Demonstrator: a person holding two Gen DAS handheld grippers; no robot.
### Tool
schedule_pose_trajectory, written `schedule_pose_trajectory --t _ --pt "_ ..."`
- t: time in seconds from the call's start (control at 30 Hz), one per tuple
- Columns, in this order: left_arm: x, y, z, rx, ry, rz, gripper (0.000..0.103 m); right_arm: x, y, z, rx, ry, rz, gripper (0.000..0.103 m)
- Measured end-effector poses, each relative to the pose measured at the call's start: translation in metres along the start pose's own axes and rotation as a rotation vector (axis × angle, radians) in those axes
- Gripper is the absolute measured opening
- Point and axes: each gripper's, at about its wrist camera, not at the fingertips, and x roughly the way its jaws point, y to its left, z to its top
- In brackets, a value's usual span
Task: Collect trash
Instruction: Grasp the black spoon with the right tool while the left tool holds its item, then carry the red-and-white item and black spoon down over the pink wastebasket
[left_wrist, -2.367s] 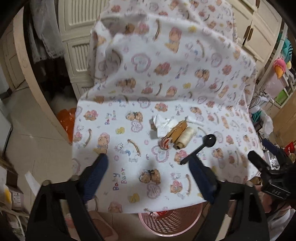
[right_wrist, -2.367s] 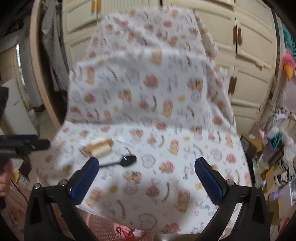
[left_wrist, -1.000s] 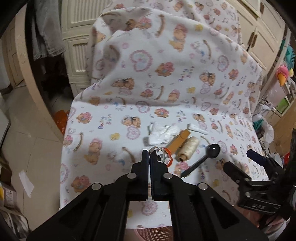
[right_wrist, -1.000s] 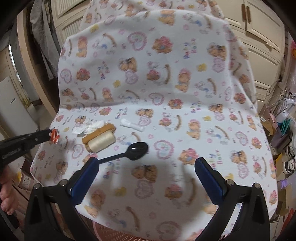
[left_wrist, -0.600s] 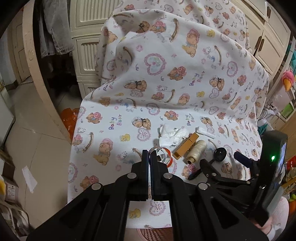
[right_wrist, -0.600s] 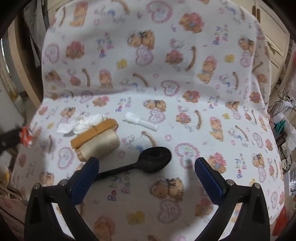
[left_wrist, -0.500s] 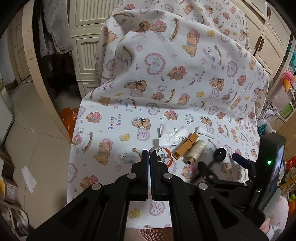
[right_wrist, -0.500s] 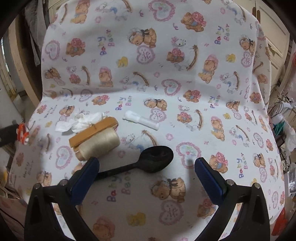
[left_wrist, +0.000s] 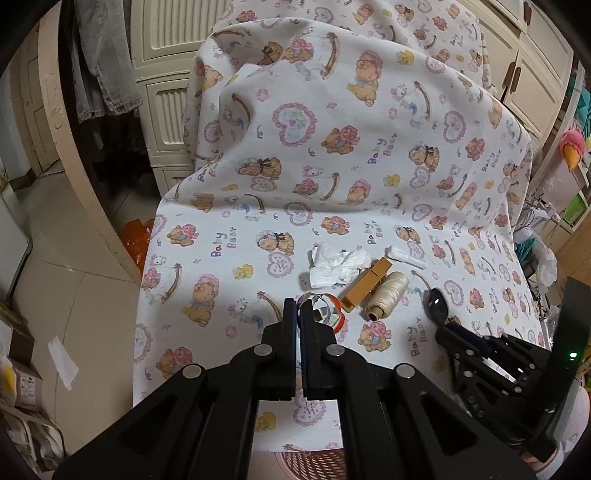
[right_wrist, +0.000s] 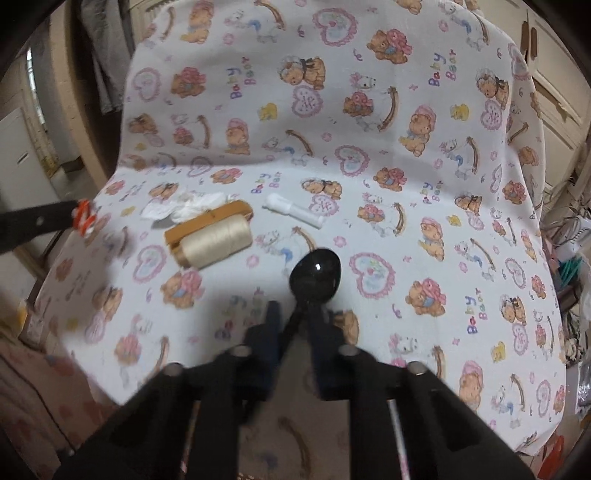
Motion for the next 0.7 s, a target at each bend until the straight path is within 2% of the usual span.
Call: schedule_pose_trajectory --t 0.13,0.43,0.7 --pt "-0.001 -0.004 0.0 0.013 -0.006 0.004 0.001 -0.013 -0.011 -0.008 0.018 -0.026 0.055 0.005" --pt "-0.003 -0.011 -0.001 0.028 -0.007 0.002 0.001 -0.03 -0.019 -0.011 0.026 -0.06 0.061 0.005" --pt "-0.024 -0.019 -0.01 0.025 -0.009 -0.029 0.001 -0.064 -0.015 -0.01 0.039 -0.121 0.07 0.005"
